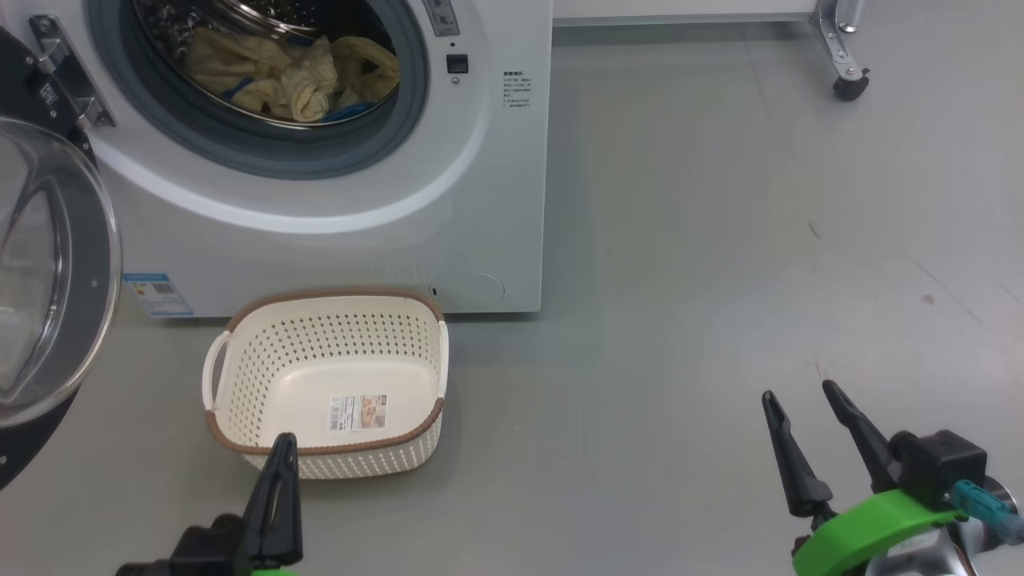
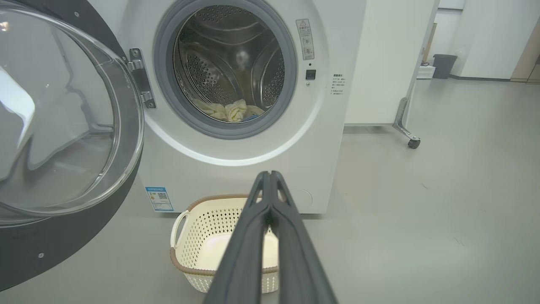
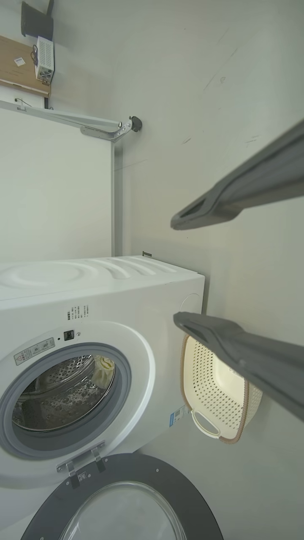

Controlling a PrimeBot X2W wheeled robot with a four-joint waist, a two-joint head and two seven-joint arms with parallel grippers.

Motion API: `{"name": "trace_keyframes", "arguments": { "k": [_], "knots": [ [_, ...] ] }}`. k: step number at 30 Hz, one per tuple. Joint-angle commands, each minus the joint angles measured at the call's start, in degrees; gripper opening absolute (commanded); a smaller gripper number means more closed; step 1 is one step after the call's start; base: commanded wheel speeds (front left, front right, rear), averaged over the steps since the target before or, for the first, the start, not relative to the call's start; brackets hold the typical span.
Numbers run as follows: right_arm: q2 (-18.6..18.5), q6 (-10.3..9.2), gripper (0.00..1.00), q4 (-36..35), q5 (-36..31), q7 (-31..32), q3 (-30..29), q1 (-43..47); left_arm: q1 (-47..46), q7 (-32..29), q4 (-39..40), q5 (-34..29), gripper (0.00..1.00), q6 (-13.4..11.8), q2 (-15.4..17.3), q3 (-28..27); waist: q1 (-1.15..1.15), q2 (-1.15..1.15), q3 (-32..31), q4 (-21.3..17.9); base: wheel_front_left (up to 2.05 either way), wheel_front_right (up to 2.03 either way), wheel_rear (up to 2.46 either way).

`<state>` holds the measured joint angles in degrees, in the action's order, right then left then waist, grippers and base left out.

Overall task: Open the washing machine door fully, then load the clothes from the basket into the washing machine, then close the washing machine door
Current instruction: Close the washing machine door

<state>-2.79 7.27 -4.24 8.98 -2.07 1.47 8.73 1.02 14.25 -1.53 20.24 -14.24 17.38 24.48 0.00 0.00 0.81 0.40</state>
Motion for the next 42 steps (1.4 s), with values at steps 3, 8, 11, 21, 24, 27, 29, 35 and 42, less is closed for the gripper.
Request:
{"name": "trace_keyframes", "arguments": {
  "k": [3, 8, 11, 21, 24, 27, 29, 35, 42],
  "knots": [
    [-0.39, 0.22, 1.00, -1.71, -0.39, -0.59, 0.77, -2.09, -2.62, 0.42, 2.25, 0.09, 0.00, -4.68, 1.48, -2.01, 0.00, 0.00, 0.21, 0.13, 0.00, 0.00, 0.00],
    [-0.33, 0.22, 1.00, -1.93, -0.50, -0.60, 0.63, -2.13, -2.89, 0.46, 2.45, 0.14, 0.00, -4.59, 1.61, -2.05, 0.00, 0.00, 0.59, 0.54, 0.00, 0.00, 0.00],
    [-0.30, 0.22, 1.00, -1.84, -0.50, -0.68, 0.56, -2.17, -2.97, 0.48, 2.48, 0.19, 0.00, -4.58, 1.60, -2.04, 0.00, 0.00, 0.68, 0.84, 0.00, 0.00, 0.00],
    [-0.30, 0.22, 1.00, -1.99, -0.39, -0.96, 0.14, -2.34, -3.53, 0.60, 3.23, 0.61, 0.00, -4.14, 0.92, -2.08, 0.00, 0.00, 1.08, 4.89, 0.00, 0.00, 0.00],
    [-0.34, 0.22, 1.00, -2.16, -0.30, -0.96, -0.11, -2.41, -3.65, 0.65, 4.11, 1.87, 0.00, -3.13, 0.06, -2.53, 0.00, 0.00, 1.16, 7.17, 0.00, 0.00, 0.00],
    [-0.34, 0.22, 1.00, -2.36, -0.34, -0.91, -0.31, -2.19, -3.63, 0.69, 4.63, 2.87, 0.00, -1.98, -0.49, -3.00, 0.00, 0.00, 1.09, 9.92, 0.00, 0.00, 0.00],
    [-0.33, 0.22, 1.00, -2.51, -0.34, -0.85, -0.38, -2.08, -3.53, 0.71, 5.07, 3.44, 0.00, -1.23, -0.89, -3.23, 0.00, 0.00, 1.02, 11.88, 0.00, 0.00, 0.00],
    [-0.32, 0.22, 1.00, -2.77, -0.33, -0.67, -0.26, -1.97, -2.78, 0.73, 6.87, 8.61, 0.00, 2.48, -3.53, -5.42, 0.00, 0.00, 0.73, 16.81, 0.00, 0.00, 0.00],
    [-0.29, 0.22, 1.00, -3.03, -0.24, -0.20, -0.27, -1.55, -1.42, 0.74, 8.32, 21.26, 0.00, 11.89, -7.49, -10.02, 0.00, 0.00, -0.14, 22.77, 0.00, 0.00, 0.00]
  ]
}}
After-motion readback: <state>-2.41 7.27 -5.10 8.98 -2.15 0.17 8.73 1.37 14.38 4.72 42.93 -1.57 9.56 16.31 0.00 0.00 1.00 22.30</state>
